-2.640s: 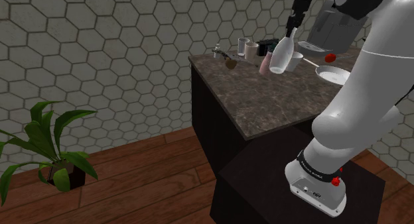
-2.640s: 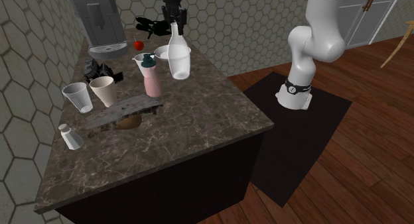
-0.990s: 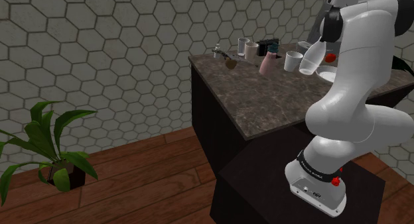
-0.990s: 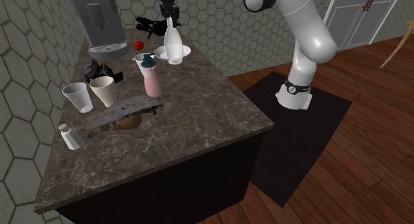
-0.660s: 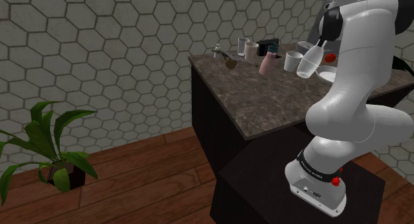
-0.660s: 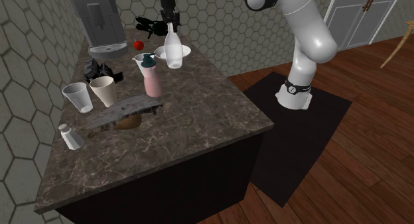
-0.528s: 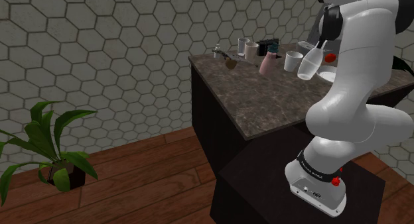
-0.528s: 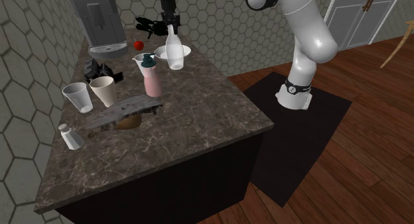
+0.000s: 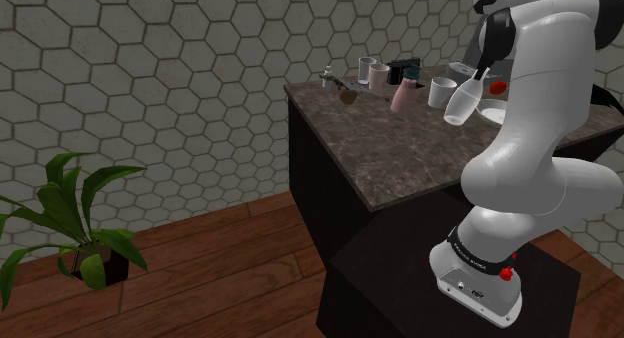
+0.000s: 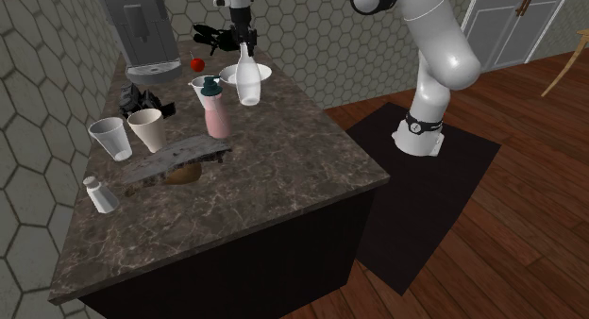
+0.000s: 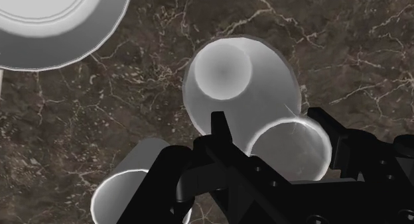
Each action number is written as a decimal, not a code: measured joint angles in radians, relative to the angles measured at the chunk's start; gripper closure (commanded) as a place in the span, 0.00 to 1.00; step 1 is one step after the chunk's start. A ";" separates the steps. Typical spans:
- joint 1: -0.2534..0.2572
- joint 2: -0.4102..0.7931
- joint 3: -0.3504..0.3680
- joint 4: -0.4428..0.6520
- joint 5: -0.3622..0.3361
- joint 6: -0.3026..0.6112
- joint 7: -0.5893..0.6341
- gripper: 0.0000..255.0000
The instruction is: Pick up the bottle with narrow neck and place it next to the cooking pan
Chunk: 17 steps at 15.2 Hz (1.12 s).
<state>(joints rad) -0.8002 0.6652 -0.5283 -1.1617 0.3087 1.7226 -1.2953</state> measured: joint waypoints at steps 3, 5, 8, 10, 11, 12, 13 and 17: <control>0.000 0.000 0.000 -0.001 0.000 0.001 0.000 1.00; 0.000 0.000 0.000 0.000 0.000 0.001 0.000 0.00; 0.000 0.000 0.000 0.000 0.000 0.001 0.000 0.00; 0.000 0.000 0.000 0.000 0.000 0.001 0.000 0.00; -0.003 -0.001 -0.001 0.014 -0.001 -0.013 0.001 0.00; -0.011 0.003 0.000 0.051 -0.001 -0.044 0.005 0.00; -0.016 0.001 -0.001 0.080 -0.002 -0.073 0.008 0.00; -0.036 0.017 0.002 0.161 0.002 -0.135 0.014 0.00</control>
<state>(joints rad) -0.8363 0.6826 -0.5268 -1.0009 0.3109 1.5875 -1.2814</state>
